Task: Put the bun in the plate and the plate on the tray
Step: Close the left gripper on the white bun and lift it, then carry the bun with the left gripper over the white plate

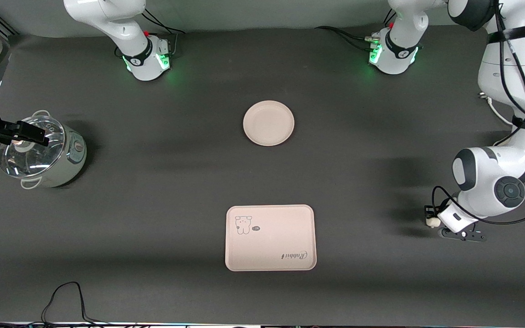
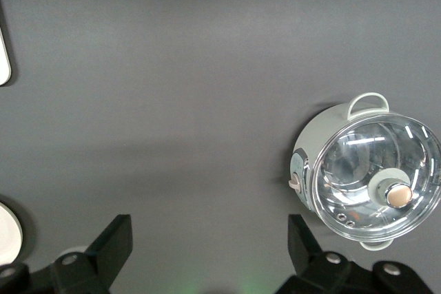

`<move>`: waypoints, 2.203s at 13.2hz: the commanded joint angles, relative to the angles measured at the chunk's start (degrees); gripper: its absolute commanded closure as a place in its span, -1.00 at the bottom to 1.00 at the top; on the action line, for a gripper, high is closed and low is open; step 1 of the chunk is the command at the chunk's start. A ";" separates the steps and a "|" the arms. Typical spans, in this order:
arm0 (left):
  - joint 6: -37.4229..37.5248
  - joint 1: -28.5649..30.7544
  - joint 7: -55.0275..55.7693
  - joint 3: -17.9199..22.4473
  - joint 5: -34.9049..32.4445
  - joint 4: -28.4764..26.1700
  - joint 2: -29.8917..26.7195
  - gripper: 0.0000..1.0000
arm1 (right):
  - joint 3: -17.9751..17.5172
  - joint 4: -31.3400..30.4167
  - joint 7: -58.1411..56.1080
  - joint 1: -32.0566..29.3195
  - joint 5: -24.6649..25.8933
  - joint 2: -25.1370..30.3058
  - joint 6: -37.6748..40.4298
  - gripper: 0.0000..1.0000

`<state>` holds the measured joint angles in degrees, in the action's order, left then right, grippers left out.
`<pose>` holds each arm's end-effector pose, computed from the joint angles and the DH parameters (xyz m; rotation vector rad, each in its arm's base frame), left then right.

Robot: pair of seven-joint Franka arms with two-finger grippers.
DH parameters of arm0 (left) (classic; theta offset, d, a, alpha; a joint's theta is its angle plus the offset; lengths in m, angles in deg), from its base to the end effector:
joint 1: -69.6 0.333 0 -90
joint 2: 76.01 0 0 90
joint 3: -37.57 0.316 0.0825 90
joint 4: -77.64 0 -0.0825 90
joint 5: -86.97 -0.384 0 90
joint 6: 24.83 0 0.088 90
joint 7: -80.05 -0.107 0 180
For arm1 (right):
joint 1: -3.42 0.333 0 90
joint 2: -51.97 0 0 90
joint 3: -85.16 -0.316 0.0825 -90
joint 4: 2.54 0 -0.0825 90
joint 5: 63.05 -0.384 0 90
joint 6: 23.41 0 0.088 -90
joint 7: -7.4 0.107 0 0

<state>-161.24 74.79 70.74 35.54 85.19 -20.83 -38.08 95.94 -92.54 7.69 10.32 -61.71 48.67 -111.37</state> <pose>0.6708 0.0396 0.2036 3.1355 -0.1920 0.0012 0.5648 -0.0379 0.5899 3.1049 -0.1130 -0.1449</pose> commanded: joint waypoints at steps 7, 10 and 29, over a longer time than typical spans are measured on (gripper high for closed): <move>34.43 -1.58 12.46 -4.73 7.39 0.12 -25.85 0.28 | -0.24 -0.80 -1.08 -0.31 0.50 0.93 -0.55 -1.00; 41.04 -5.70 25.26 -8.76 9.25 0.12 -32.81 0.26 | -0.24 -0.80 -1.17 -0.31 0.50 0.93 -0.55 -1.00; 1.98 -44.81 76.73 -16.43 -2.70 -9.17 -9.54 0.18 | -0.24 -0.89 -1.08 -0.31 0.50 1.01 -0.46 -1.00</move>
<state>-154.34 32.35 144.85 18.19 84.40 -25.60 -47.57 95.95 -92.61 7.68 10.27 -61.71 48.69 -111.37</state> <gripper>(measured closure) 0.590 0.000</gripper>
